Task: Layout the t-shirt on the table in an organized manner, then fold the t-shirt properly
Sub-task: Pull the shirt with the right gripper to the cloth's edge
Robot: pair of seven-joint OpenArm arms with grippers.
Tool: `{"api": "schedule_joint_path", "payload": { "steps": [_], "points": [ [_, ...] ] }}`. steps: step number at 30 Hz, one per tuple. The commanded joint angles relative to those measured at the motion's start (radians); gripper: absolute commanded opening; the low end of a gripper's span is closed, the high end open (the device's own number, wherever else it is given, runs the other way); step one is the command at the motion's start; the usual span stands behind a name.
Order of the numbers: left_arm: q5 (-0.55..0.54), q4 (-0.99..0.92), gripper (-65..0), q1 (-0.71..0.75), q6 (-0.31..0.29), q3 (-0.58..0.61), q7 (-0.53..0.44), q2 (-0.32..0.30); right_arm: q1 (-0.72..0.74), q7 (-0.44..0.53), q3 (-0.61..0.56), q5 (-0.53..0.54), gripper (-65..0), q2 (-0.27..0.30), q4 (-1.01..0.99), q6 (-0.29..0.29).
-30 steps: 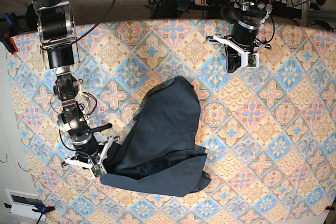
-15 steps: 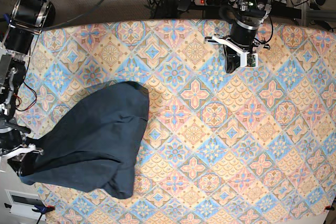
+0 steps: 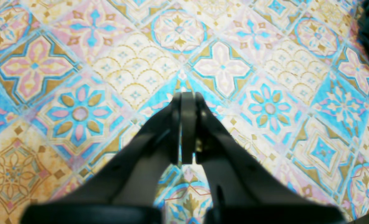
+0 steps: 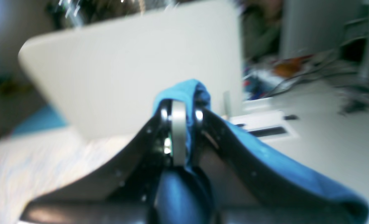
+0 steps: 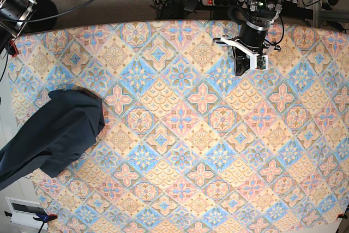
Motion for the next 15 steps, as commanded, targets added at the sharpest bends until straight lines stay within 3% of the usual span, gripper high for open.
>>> {"api": "schedule_joint_path", "payload": {
  "steps": [1,5,13,15],
  "points": [
    [-0.002,0.015,-65.0,0.004,0.0,-0.004,-0.024,-0.003,0.023,0.024,0.003,0.032,-64.3,0.033,0.037,0.042],
    [-0.002,0.015,-65.0,0.004,0.0,-0.006,-0.024,-0.003,-0.043,-0.042,0.002,0.03,-64.3,0.032,0.132,0.07],
    [-0.002,0.015,-65.0,-0.016,0.0,0.002,-0.024,-0.005,-0.385,-0.117,0.036,0.026,-64.3,0.026,0.336,0.07],
    [-0.002,0.015,-65.0,-0.021,0.0,0.002,-0.008,-0.005,-0.466,-0.145,0.066,0.026,-64.3,-0.008,0.364,0.07]
  ]
}}
